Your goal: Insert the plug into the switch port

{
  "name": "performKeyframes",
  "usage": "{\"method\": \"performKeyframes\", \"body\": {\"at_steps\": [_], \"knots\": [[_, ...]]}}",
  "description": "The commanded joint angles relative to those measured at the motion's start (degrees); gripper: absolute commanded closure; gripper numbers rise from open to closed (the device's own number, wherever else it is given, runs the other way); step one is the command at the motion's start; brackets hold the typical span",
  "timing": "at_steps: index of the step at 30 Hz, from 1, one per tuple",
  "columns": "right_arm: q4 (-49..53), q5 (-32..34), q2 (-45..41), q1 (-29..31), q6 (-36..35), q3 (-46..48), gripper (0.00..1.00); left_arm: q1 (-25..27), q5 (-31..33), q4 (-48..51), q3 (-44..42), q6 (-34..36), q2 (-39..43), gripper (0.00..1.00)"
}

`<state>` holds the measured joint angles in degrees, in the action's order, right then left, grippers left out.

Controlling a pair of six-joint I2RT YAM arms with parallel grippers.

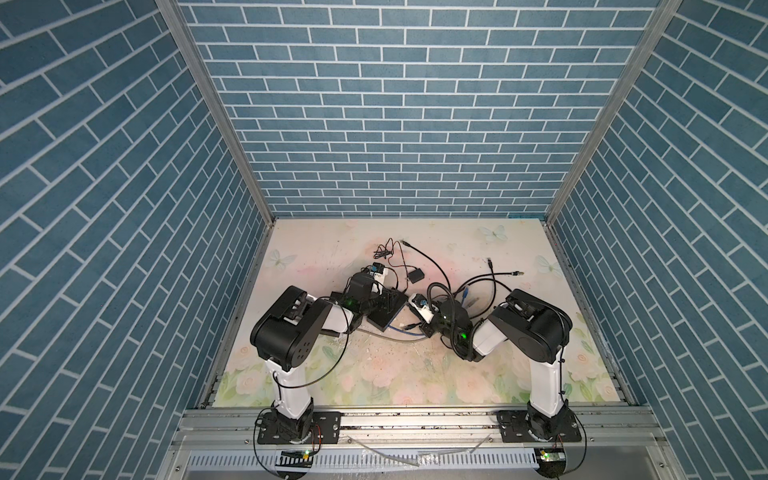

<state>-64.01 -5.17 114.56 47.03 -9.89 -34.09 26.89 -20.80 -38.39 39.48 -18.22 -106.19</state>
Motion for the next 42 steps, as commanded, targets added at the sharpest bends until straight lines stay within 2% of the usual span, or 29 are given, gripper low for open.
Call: {"method": "performKeyframes", "body": {"at_steps": [1,11,20,28,35,42], "knots": [[0.01,-7.7,2.49,4.39,0.24,-7.4,1.0,4.7,-21.01,8.27,-2.23,0.2,-4.5,0.54],[1.16,-10.65,4.75,5.14,-1.81,-11.04,1.0,5.74,-26.35,8.2,-2.98,2.0,-7.01,0.56],[-1.75,-18.85,4.96,5.19,-6.09,-11.45,1.0,9.01,-30.84,14.87,0.03,8.68,-7.42,0.56],[-3.27,-17.16,6.27,5.45,-6.15,-12.45,1.0,11.39,-34.21,13.42,-0.8,8.1,-7.88,0.56],[-2.01,-18.38,6.89,5.56,-6.54,-14.8,1.0,13.61,-35.92,13.75,0.15,7.61,-8.98,0.56],[4.9,-18.33,7.22,6.65,-6.18,-18.07,1.0,13.89,-37.31,7.98,-0.91,4.03,-10.16,0.56]]}}
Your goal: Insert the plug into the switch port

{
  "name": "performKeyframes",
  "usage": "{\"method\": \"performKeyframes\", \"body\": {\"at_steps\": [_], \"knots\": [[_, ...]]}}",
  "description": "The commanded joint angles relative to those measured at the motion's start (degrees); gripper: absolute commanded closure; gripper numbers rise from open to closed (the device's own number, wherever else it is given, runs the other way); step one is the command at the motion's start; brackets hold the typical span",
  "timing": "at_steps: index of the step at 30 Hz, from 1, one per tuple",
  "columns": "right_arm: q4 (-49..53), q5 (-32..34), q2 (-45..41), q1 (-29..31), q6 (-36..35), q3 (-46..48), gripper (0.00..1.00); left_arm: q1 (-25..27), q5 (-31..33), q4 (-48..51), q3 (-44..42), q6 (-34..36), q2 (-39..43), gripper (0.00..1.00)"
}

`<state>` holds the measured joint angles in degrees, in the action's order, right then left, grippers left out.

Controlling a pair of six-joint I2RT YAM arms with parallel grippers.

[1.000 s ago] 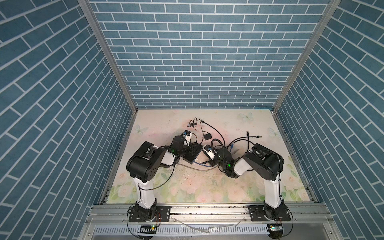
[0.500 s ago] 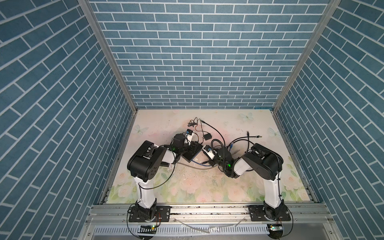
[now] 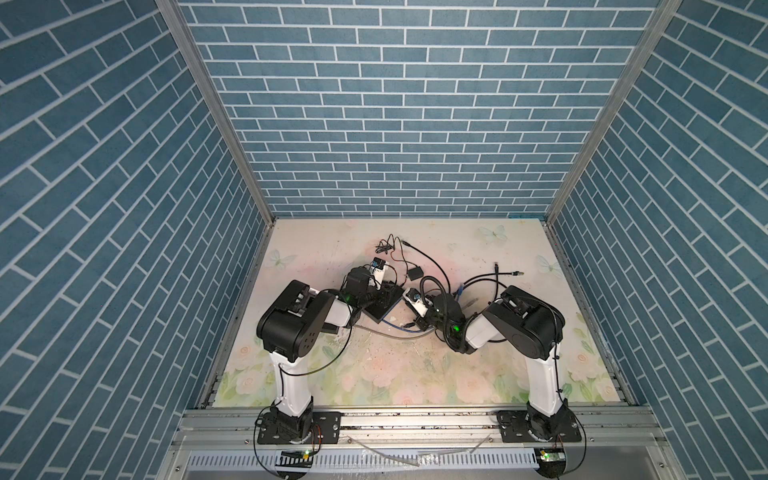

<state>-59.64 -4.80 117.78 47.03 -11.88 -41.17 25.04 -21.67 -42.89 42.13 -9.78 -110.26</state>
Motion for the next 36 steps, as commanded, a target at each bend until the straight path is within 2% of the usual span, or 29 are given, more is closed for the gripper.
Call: {"method": "performKeyframes", "body": {"at_steps": [1,8,14,23,28,36], "knots": [[1.6,-18.22,3.84,6.87,-4.18,-10.96,1.0,15.74,-36.5,12.33,-3.55,-4.4,-6.27,0.56],[7.77,-15.28,2.62,7.3,-3.26,-10.86,1.0,15.77,-38.47,7.5,-4.06,-6.51,-7.43,0.57],[7.49,-15.41,1.2,7.3,-4.25,-10.34,1.0,15.51,-37.28,7.29,-4.34,-6.74,-7.77,0.57],[10.14,-7.0,-4.55,7.11,-3.08,-3.25,1.0,10.3,-23.73,7.3,-6.39,-11.05,-7.29,0.57],[9.8,-3.73,-6.03,7.04,-2.51,-1.0,1.0,9.24,-16.34,14.23,-5.35,-9.76,-4.93,0.57],[7.31,-2.62,-7.94,6.04,-1.96,1.69,1.0,8.97,-10.51,19.23,-3.98,-9.95,-4.05,0.55]]}}
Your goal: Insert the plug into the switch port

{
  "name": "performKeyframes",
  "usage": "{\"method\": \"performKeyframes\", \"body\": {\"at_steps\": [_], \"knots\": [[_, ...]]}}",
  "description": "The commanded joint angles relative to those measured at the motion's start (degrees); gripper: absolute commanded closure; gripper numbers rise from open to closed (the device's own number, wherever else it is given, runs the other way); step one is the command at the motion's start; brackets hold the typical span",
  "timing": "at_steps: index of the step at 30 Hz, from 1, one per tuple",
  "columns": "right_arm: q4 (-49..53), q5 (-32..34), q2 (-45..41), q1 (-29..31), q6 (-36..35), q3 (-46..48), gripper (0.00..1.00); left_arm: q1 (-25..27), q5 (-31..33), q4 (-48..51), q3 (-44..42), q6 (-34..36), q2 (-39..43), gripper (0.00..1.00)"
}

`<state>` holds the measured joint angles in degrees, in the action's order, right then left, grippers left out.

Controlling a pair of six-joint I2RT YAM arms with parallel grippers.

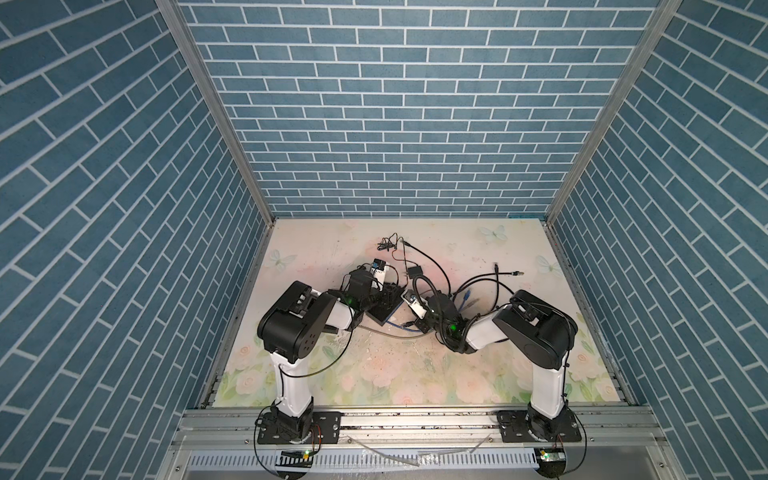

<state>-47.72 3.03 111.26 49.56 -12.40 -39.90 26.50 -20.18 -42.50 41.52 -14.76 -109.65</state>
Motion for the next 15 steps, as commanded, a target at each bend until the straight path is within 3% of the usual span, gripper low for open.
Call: {"method": "performKeyframes", "body": {"at_steps": [1,15], "knots": [[-5.02,-10.81,-1.92,3.35,-1.39,1.07,1.0,7.28,-11.67,18.86,-3.37,-5.28,-4.68,0.55],[2.36,-13.82,-9.57,0.76,-4.16,5.45,1.0,6.66,-6.54,23.25,-2.17,-5.84,-3.21,0.58]]}}
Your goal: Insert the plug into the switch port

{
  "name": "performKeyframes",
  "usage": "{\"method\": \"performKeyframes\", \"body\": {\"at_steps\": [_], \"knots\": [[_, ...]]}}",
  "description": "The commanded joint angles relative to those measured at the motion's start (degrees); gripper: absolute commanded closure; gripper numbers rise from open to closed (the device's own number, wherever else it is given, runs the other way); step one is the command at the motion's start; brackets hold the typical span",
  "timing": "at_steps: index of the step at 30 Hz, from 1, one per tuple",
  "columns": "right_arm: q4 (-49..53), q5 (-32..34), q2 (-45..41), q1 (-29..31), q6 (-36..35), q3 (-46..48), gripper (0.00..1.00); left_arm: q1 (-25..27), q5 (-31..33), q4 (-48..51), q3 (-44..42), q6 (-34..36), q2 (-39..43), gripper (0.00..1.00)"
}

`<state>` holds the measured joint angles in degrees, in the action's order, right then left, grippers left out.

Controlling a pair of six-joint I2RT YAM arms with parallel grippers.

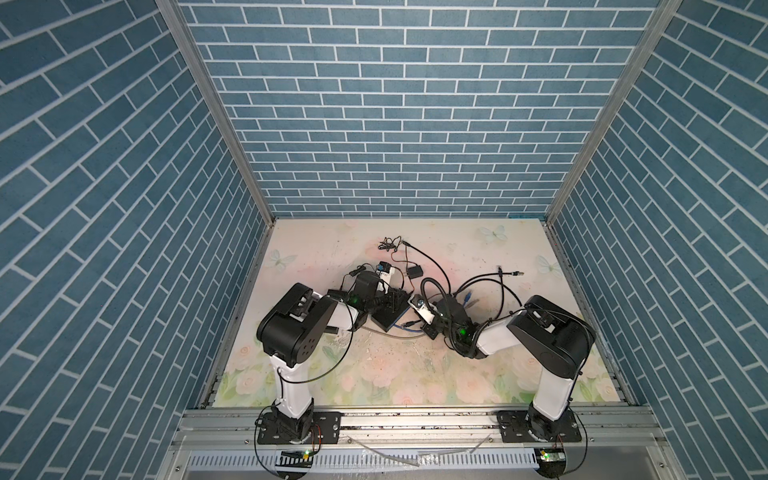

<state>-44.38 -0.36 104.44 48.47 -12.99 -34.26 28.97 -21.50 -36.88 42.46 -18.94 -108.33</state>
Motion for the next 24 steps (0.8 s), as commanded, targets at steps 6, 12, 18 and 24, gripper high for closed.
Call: {"method": "performKeyframes", "body": {"at_steps": [6,12,18,24], "knots": [[3.48,-15.08,-6.14,1.56,-9.04,1.19,1.0,3.91,-4.61,17.99,-2.68,-1.79,-4.2,0.58],[7.14,-14.85,-8.83,1.34,-11.29,2.24,1.0,3.65,-5.09,18.12,-2.73,-1.23,-4.24,0.58],[9.76,-15.36,-10.8,1.03,-12.56,2.09,1.0,3.22,-5.76,17.74,-2.7,-1.1,-4.3,0.58],[9.79,-7.41,-8.63,0.89,-11.88,-0.19,1.0,2.87,-5.58,16.53,-2.92,-1.01,-2.23,0.56]]}}
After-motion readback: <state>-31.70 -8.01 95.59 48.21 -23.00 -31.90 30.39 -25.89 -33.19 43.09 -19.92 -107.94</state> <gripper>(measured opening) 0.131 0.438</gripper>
